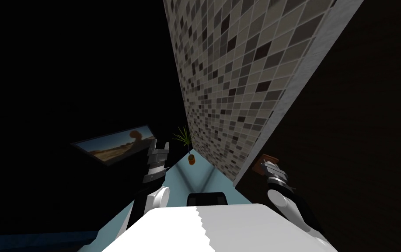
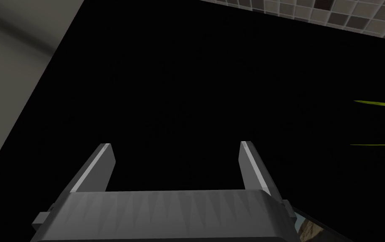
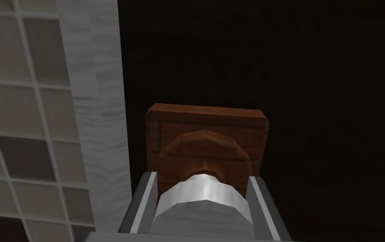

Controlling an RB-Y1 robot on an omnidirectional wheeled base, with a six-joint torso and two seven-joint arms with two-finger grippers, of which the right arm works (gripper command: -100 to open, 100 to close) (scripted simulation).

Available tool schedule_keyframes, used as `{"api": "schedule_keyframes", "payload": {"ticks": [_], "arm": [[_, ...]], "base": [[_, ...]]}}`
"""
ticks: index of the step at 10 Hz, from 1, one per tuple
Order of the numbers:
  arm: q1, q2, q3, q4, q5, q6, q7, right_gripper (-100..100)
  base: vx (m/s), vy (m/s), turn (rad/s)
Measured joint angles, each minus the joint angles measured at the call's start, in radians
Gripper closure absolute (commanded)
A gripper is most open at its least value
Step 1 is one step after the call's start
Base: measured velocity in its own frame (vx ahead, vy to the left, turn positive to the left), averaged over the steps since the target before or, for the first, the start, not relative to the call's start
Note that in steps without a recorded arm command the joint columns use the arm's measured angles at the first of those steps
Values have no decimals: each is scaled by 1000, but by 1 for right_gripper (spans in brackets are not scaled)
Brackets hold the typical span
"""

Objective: Pull the door open

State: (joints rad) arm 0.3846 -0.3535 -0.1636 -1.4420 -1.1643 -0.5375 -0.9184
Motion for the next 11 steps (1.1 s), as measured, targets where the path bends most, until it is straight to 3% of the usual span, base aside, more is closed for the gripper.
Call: {"api": "schedule_keyframes", "payload": {"ticks": [2, 5, 7, 11], "arm": [[0, -11, 30, -5, 12, 4, -17, 100], [6, -14, 68, -37, 26, 16, -20, 100], [9, -13, 89, -43, 33, 21, -25, 100], [3, -20, 129, -56, 55, 20, -36, 100]], "base": [[-231, 52, 66], [-277, 27, 63], [-137, 13, 48], [-228, -23, 66]]}}
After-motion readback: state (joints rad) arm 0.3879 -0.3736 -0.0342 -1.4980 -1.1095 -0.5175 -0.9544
